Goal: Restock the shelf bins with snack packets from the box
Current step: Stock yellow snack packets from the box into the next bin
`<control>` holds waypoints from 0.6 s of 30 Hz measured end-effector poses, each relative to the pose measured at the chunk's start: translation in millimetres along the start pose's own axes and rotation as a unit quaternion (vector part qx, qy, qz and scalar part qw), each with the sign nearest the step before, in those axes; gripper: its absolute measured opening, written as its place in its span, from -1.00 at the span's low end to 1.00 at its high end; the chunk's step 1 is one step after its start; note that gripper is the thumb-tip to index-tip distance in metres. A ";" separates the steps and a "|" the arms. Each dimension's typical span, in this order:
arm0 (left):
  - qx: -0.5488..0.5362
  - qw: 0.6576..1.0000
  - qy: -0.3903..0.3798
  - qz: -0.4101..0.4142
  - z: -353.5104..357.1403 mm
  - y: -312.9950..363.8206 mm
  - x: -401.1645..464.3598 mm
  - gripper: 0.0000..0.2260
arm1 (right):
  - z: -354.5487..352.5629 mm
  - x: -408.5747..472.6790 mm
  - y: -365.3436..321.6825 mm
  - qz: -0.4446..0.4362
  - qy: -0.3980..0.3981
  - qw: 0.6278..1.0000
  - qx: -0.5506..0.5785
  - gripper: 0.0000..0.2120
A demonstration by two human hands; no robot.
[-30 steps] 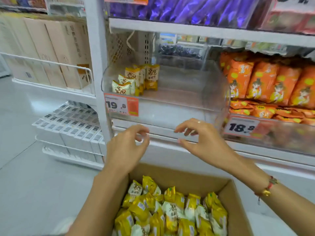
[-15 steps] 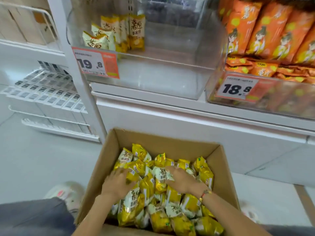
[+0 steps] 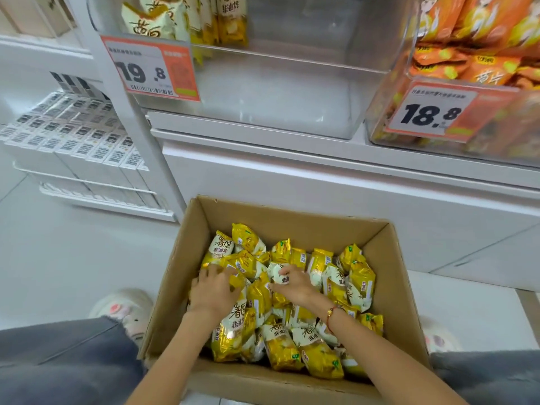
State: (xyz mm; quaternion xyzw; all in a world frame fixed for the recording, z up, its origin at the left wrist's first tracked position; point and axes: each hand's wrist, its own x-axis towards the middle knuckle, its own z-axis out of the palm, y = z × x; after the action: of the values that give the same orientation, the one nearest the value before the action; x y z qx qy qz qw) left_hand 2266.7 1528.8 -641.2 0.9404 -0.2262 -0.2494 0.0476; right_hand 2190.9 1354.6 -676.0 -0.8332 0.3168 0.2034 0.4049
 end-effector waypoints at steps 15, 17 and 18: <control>-0.017 1.000 0.020 0.017 5.5 -9.6 -16.6 -0.42 | -5.9 16.7 2.4 -0.064 0.004 0.977 -0.201 -0.37; -0.032 0.999 0.015 0.003 4.8 -7.7 -13.8 -0.41 | -4.6 12.1 -3.6 -0.079 0.008 0.973 -0.215 -0.45; -0.040 0.999 0.008 -0.003 3.7 -6.4 -12.3 -0.41 | -3.5 7.9 -3.7 -0.086 0.000 0.975 -0.207 -0.48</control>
State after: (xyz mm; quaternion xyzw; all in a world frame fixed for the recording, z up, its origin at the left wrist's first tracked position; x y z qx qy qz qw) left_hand 2258.0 1540.1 -640.2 0.9404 -0.2128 -0.2510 0.0864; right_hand 2199.5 1350.7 -676.7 -0.9231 0.1953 0.2292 0.2391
